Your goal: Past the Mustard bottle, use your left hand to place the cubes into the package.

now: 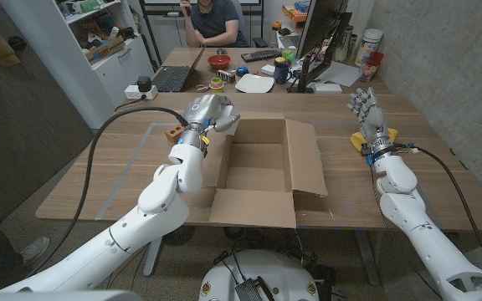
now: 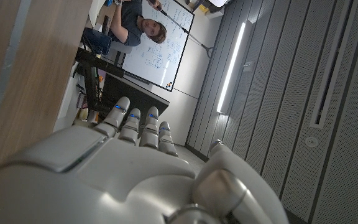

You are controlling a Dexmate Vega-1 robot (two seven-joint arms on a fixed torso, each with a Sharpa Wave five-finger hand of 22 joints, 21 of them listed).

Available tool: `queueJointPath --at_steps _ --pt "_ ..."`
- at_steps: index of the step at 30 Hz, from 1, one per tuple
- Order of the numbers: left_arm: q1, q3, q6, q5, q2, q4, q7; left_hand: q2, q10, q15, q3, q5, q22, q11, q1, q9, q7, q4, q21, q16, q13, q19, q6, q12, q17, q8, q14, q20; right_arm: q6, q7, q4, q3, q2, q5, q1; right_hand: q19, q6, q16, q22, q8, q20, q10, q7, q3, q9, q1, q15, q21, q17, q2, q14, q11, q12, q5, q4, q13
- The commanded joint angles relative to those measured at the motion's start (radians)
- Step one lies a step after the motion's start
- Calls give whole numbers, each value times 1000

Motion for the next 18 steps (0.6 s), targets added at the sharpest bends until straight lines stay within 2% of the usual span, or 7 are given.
queueJointPath --at_steps 1,18 --pt "-15 11 -32 -11 -8 23 -16 178 51 -359 4 5 4 -59 186 -1 -1 1 6 -4 1 -14 9 5 5 -5 298 -78 50 -51 -62 -29 -35 -15 -20 5 16 1 5 7 2 11 2 -2 3 -4 4 -2 4 1 6 4 4 4 -3 6" --pt "-41 30 -76 -12 -21 63 -16 177 50 -360 3 5 4 -61 187 -1 -3 1 9 -9 -2 -17 15 8 10 -5 300 -77 69 -83 -77 -58 -62 -14 -23 8 21 1 5 7 2 17 3 -2 3 -3 2 -7 3 2 11 1 5 4 -4 5"
